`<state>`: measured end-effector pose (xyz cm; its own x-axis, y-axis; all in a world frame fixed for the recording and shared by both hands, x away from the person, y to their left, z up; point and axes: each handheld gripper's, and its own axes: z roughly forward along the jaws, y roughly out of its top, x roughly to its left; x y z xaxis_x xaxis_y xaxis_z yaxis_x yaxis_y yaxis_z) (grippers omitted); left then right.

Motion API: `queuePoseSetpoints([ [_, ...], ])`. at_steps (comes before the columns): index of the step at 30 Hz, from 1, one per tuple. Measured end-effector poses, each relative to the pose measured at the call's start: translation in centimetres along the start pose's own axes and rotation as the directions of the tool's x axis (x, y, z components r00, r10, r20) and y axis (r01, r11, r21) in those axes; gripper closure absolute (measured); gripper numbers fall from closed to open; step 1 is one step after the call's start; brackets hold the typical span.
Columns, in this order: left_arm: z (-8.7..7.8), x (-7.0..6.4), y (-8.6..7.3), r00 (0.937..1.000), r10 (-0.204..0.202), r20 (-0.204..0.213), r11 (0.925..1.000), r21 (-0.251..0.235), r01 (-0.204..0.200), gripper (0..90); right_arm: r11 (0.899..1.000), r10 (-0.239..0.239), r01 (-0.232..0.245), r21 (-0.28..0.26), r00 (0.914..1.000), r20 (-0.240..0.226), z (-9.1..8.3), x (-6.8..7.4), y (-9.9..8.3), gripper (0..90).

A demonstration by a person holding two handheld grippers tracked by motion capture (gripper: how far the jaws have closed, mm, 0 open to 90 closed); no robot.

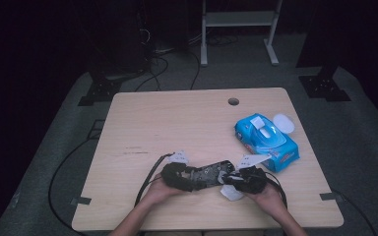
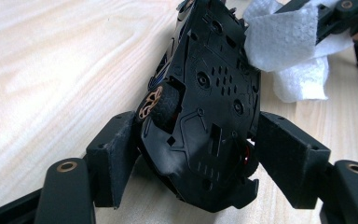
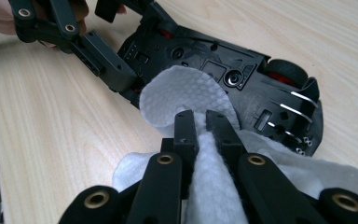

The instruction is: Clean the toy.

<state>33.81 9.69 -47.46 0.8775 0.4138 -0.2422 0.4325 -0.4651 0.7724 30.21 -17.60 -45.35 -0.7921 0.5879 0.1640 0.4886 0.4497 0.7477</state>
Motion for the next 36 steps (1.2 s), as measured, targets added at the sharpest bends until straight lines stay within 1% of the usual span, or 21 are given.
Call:
queuePoseSetpoints([
  [2,-0.3,-0.3,0.0,0.9989,0.04,-0.025,0.9991,-0.014,-0.041,33.7,1.0,-0.01,0.01,0.006,0.9999,0.001,-0.1,0.1,-0.1,82.5],
  [3,-0.3,-0.4,0.0,0.9981,0.056,-0.026,0.9983,-0.012,-0.056,36.5,1.0,-0.008,0.008,0.008,1.0,0.004,-0.1,0.2,-0.2,82.4],
  [4,-0.4,-0.6,0.0,0.9974,0.066,-0.029,0.9976,-0.019,-0.067,36.8,1.0,-0.008,0.008,0.008,1.0,0.001,-0.2,0.1,-0.3,82.4],
  [6,-0.6,-0.8,0.0,0.9959,0.081,-0.039,0.9957,-0.042,-0.083,40.6,1.0,0.005,-0.005,0.008,1.0,-0.005,-0.4,0.1,-0.6,82.4],
  [9,-0.8,-1.3,0.1,0.9906,0.127,-0.052,0.9897,-0.06,-0.13,46.4,1.0,0.007,-0.007,0.01,1.0,-0.004,-0.5,0.1,-0.9,82.4],
  [10,-0.8,-1.4,0.1,0.9899,0.132,-0.053,0.989,-0.06,-0.135,47.0,1.0,0.012,-0.012,0.012,0.9999,-0.006,-0.5,0.0,-1.0,82.4],
  [14,-0.8,-1.6,0.1,0.9867,0.159,-0.033,0.9845,-0.07,-0.161,49.9,1.0,0.02,-0.02,0.021,0.9998,-0.004,-0.7,-0.1,-1.3,82.4],
  [16,-1.0,-1.8,0.1,0.9838,0.179,-0.002,0.9801,-0.087,-0.179,52.9,0.999,0.022,-0.022,0.025,0.9997,-0.004,-0.7,-0.2,-1.7,82.3],
  [18,-0.9,-2.0,0.0,0.9778,0.207,0.035,0.9757,-0.081,-0.203,57.9,0.999,0.025,-0.025,0.038,0.9997,-0.004,-0.7,-0.3,-2.0,82.2],
  [20,-0.7,-2.4,0.0,0.9725,0.228,0.047,0.9718,-0.072,-0.225,58.6,0.998,0.02,-0.021,0.059,0.9998,0.006,-0.5,-0.3,-2.3,82.1],
  [21,-0.4,-2.7,0.0,0.9664,0.254,0.04,0.9664,-0.051,-0.252,58.0,0.998,0.017,-0.017,0.061,0.9998,0.009,-0.5,-0.3,-2.5,82.1],
  [22,-0.2,-2.9,0.0,0.9631,0.266,0.037,0.9634,-0.041,-0.265,57.1,0.998,0.015,-0.015,0.059,0.9999,0.008,-0.5,-0.3,-2.5,82.1],
  [23,0.0,-3.1,0.0,0.9608,0.275,0.031,0.9612,-0.026,-0.275,55.6,0.998,0.013,-0.013,0.058,0.9999,0.009,-0.5,-0.3,-2.4,82.1],
  [25,0.5,-3.4,0.1,0.9598,0.28,0.016,0.9598,-0.024,-0.28,54.1,0.998,0.016,-0.017,0.058,0.9998,0.01,-0.5,-0.2,-2.3,82.1],
  [26,0.6,-3.5,0.1,0.9589,0.284,0.012,0.9587,-0.024,-0.283,54.6,0.998,0.014,-0.015,0.06,0.9999,0.007,-0.5,-0.3,-2.3,82.0],
  [28,0.7,-3.8,0.1,0.9541,0.3,-0.004,0.9537,-0.025,-0.3,59.2,0.998,0.019,-0.019,0.059,0.9998,-0.002,-0.6,-0.2,-2.3,82.0],
  [29,0.7,-3.9,0.1,0.9529,0.303,-0.011,0.9525,-0.028,-0.303,63.0,0.998,0.021,-0.021,0.052,0.9998,-0.006,-0.8,-0.2,-2.3,82.0],
  [31,0.6,-4.0,0.1,0.9455,0.321,-0.055,0.946,-0.03,-0.323,66.4,0.999,0.026,-0.026,0.026,0.9996,-0.01,-1.3,0.0,-2.2,82.0],
  [32,0.6,-3.9,0.1,0.9457,0.318,-0.068,0.9469,-0.027,-0.32,67.6,1.0,0.025,-0.024,0.011,0.9996,-0.013,-1.6,0.2,-2.0,82.0],
  [34,0.5,-3.7,0.1,0.9457,0.317,-0.074,0.9471,-0.03,-0.319,68.0,1.0,0.014,-0.014,-0.018,0.9998,-0.017,-2.3,0.6,-1.8,82.0],
  [36,0.5,-3.8,0.1,0.9403,0.33,-0.083,0.9426,-0.025,-0.333,68.1,0.999,0.004,-0.005,-0.051,0.9998,-0.018,-2.8,1.0,-1.3,82.0],
])
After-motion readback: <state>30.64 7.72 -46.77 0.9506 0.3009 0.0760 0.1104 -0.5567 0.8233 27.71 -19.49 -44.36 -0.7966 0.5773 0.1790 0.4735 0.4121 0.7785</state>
